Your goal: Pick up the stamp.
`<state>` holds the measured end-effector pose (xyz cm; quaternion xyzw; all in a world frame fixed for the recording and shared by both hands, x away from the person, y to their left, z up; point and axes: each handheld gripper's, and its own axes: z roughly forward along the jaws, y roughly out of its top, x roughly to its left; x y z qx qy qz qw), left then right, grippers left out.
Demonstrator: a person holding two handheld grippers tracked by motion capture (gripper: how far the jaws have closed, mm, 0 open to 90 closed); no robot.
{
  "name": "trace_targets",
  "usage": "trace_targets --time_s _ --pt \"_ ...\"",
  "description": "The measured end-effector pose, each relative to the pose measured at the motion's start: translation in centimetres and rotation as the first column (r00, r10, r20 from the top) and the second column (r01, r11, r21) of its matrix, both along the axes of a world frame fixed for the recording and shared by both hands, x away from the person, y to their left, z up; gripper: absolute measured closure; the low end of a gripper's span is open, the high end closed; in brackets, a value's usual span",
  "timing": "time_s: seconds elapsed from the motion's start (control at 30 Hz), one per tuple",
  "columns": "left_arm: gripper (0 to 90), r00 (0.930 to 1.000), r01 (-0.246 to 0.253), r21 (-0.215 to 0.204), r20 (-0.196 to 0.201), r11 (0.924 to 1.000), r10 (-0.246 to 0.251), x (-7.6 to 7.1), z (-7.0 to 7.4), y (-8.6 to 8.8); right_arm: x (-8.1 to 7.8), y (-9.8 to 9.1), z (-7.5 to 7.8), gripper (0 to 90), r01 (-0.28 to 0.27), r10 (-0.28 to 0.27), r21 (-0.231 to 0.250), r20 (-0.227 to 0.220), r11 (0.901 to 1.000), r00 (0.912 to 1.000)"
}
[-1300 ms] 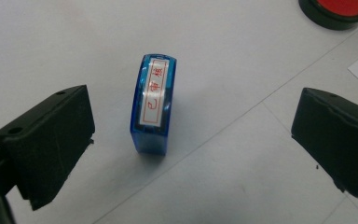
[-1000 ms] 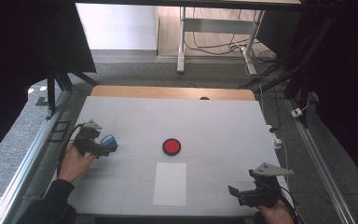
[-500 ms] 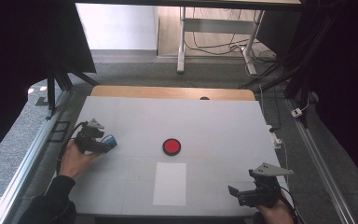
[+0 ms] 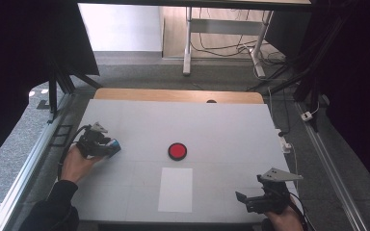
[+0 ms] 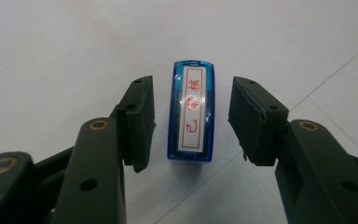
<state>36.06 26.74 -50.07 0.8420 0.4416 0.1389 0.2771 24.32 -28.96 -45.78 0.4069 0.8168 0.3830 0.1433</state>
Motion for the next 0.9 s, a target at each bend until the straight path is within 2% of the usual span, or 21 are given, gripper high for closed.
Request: trace_targets --time_s 0.13,0.27,0.5,0.57,0.67,0.77,0.8,0.9 --pt "58.3 0.9999 0.01 0.022 -0.003 0.9997 -0.01 0.1 -0.1 -0.1 0.0 0.0 0.0 0.0 0.0 0.0 -0.004 -0.001 1.0 1.0" --pt "68.4 0.9998 0.017 0.023 -0.006 0.9996 -0.017 0.1 -0.1 0.0 0.0 0.1 0.0 0.0 -0.002 0.002 -0.004 -0.001 1.0 1.0" --pt "69.7 0.9996 0.027 0.027 -0.001 0.9993 -0.027 0.1 -0.1 -0.1 0.0 0.1 0.0 0.0 -0.002 0.002 -0.003 -0.001 1.0 1.0" --pt "69.7 0.9995 0.031 0.017 -0.002 0.9994 -0.031 0.0 0.1 -0.1 0.0 0.1 0.0 0.0 -0.003 0.003 -0.004 0.0 1.0 1.0" --pt "69.7 0.9991 0.041 0.011 0.011 0.9991 -0.041 -0.1 0.3 -0.2 0.0 0.1 0.0 0.0 -0.003 0.003 -0.003 0.0 1.0 1.0" --pt "69.7 0.9982 0.054 -0.018 0.025 0.9984 -0.054 -0.2 0.7 -0.2 0.0 0.1 0.0 0.0 -0.003 0.003 -0.002 0.0 1.0 1.0" --pt "69.7 0.9971 0.059 -0.019 0.05 0.9981 -0.058 -0.4 1.0 -0.2 0.0 0.1 0.0 0.0 -0.003 0.003 -0.002 0.001 1.0 1.0" --pt "69.7 0.9965 0.061 -0.032 0.058 0.9976 -0.059 -0.6 1.3 -0.3 0.0 0.1 0.0 0.0 -0.005 0.005 0.0 0.002 1.0 1.0"
